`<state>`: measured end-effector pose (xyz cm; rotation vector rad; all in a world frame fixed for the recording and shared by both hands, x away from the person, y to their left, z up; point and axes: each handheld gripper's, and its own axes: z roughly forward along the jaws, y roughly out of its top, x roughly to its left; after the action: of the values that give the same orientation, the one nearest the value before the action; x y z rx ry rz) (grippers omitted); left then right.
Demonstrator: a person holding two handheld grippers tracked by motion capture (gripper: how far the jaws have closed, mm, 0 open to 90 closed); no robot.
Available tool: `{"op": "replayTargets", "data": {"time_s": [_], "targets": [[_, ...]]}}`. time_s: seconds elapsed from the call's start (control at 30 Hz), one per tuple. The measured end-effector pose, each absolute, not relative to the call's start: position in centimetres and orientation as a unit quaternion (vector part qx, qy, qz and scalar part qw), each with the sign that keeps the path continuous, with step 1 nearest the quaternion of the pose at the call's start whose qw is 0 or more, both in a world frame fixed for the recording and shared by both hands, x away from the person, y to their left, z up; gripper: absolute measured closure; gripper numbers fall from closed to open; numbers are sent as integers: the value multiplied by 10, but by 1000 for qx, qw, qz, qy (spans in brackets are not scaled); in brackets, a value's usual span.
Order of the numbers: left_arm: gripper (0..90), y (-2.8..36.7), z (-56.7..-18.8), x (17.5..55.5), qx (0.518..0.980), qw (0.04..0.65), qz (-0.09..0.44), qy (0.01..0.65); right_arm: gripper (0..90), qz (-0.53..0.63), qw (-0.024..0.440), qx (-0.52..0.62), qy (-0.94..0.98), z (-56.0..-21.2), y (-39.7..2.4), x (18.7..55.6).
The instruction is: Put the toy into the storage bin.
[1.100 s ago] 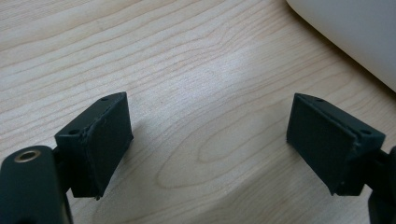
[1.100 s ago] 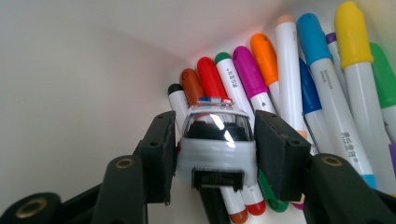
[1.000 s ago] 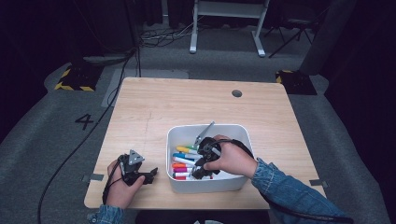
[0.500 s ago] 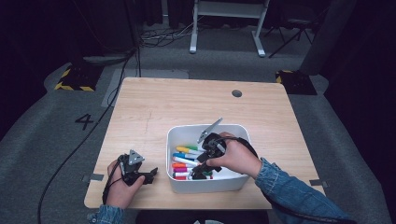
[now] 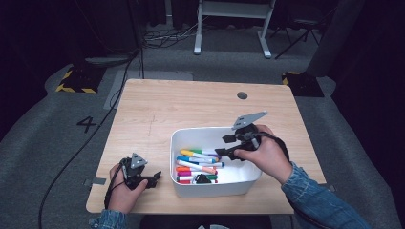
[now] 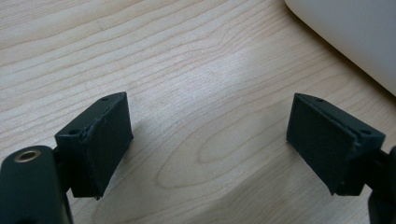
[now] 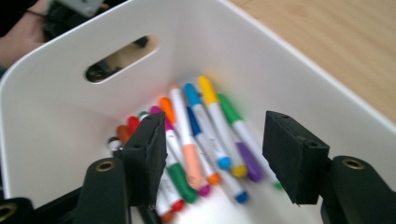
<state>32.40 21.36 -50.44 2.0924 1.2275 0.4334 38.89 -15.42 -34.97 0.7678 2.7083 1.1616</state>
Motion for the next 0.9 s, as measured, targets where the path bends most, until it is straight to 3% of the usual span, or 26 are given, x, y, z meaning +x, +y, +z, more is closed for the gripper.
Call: {"op": "replayTargets", "data": {"time_s": [0.23,0.4,0.43,0.9], "targets": [[144,212,-504,324,803,325,173,469,397,383,100,319,861,-347,-212,398],[145,212,-504,324,803,326,171,469,392,381,116,363,842,-351,-247,403],[145,212,-504,324,803,325,172,469,357,380,120,373,838,-353,-255,404],[145,212,-505,325,803,328,174,467,367,349,162,456,802,-379,-331,404]]}}
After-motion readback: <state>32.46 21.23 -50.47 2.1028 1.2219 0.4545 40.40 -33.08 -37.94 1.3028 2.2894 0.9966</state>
